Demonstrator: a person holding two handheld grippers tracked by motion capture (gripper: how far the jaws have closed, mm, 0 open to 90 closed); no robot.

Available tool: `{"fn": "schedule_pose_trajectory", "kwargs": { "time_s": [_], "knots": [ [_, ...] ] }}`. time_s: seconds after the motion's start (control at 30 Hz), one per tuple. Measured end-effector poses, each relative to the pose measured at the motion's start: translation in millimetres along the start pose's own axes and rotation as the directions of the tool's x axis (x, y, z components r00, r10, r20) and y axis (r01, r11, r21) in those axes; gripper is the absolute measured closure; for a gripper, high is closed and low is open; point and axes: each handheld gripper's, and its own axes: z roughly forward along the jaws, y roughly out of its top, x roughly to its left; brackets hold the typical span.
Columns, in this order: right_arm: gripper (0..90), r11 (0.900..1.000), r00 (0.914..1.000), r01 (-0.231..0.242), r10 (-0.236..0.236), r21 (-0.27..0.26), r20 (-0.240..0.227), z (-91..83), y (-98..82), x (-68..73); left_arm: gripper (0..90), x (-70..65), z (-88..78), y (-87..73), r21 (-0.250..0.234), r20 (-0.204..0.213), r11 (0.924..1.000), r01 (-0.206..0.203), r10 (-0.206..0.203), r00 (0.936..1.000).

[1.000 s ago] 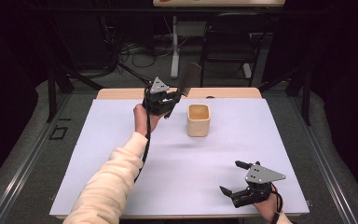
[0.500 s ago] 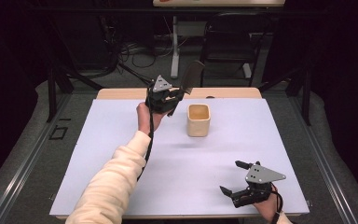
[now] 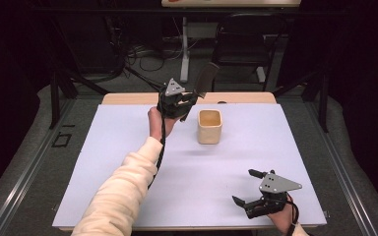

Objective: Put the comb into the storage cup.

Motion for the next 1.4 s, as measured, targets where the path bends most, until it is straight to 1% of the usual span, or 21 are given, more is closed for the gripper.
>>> {"fn": "schedule_pose_trajectory", "kwargs": {
  "time_s": [0.2,0.5,0.57,0.73,1.0,1.23,1.3,1.4],
  "knots": [
    [0.0,1.0,1.0,-0.005,0.005,-0.001,-0.001,0.1,-0.1,-0.2,72.2,-0.6,-0.3,2.3,-0.013,-0.002,0.9999,-0.004,0.004,1.0],
    [0.0,1.0,1.0,-0.005,0.005,-0.001,0.001,0.1,-0.3,-0.8,72.2,-1.9,6.2,5.6,-0.017,-0.003,0.9998,-0.007,0.007,1.0],
    [0.0,1.0,1.0,-0.004,0.004,0.003,0.001,0.0,-0.3,-1.0,72.2,-2.1,7.6,6.4,-0.023,-0.001,0.9997,-0.002,0.002,1.0],
    [0.0,1.0,1.0,-0.004,0.004,0.0,0.002,0.3,-0.4,-0.7,72.2,-4.3,10.8,10.0,-0.026,0.003,0.9996,-0.008,0.008,1.0],
    [0.0,1.0,0.9999,-0.012,0.012,0.008,0.002,-0.3,-0.9,-2.7,72.2,-5.9,15.5,9.4,-0.03,0.006,0.9995,-0.011,0.011,0.9999],
    [0.0,1.0,0.9999,-0.011,0.011,0.006,0.002,0.0,-0.9,-2.8,72.2,-6.3,16.9,11.4,-0.039,0.01,0.9992,-0.007,0.008,0.9999],
    [0.0,1.0,0.9999,-0.017,0.017,0.009,-0.001,0.5,-0.9,-2.0,72.2,-7.1,17.9,13.0,-0.039,0.012,0.9991,-0.015,0.016,0.9998],
    [0.0,1.0,0.9999,-0.013,0.013,0.007,0.001,0.4,-0.8,-2.3,72.2,-8.0,18.6,14.0,-0.042,0.013,0.999,-0.013,0.013,0.9998]
  ]
}}
